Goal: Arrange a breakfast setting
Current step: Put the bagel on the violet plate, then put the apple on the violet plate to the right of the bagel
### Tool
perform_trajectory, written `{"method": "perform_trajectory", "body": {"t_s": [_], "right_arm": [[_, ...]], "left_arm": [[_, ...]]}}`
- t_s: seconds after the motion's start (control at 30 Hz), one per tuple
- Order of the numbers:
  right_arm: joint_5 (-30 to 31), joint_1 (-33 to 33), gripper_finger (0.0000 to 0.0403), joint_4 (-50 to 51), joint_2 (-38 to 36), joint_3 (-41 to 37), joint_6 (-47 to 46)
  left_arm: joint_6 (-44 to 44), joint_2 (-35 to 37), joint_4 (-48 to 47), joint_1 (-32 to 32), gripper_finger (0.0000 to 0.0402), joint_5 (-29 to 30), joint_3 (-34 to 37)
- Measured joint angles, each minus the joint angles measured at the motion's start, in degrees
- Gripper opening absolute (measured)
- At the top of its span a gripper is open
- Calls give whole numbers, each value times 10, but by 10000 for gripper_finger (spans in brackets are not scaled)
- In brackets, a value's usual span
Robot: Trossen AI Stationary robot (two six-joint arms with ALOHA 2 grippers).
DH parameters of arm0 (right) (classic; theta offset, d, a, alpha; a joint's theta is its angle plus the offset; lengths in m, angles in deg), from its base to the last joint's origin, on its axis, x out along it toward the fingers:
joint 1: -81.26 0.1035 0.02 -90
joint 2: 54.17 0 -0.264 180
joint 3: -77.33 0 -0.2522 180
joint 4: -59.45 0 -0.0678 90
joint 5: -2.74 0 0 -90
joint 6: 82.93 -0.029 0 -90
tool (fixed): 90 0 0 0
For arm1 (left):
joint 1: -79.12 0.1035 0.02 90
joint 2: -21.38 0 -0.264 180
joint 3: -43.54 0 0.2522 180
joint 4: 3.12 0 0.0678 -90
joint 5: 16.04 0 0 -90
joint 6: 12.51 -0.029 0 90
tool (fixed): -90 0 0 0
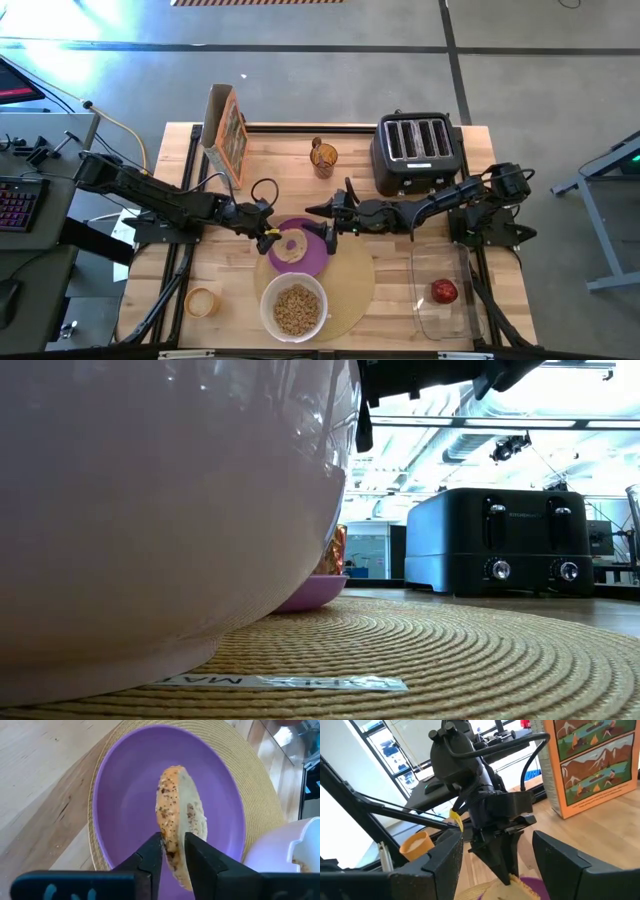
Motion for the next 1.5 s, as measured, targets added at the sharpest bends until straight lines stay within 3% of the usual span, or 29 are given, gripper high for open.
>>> {"method": "perform_trajectory", "body": {"t_s": [0.33, 0.63, 0.97, 1.5], "right_arm": [[-5, 0, 220, 5, -3, 0, 5], [-29, 8, 220, 63, -58, 0, 5], [-30, 35, 220, 239, -156, 0, -91], [-30, 109, 220, 561, -278, 0, -276]], "left_arm": [[-20, 0, 0, 7, 93, -1, 0], [-59, 7, -21, 25, 95, -5, 0], [-91, 7, -7, 29, 95, -8, 0], [-165, 14, 196, 28, 95, -28, 0]]}}
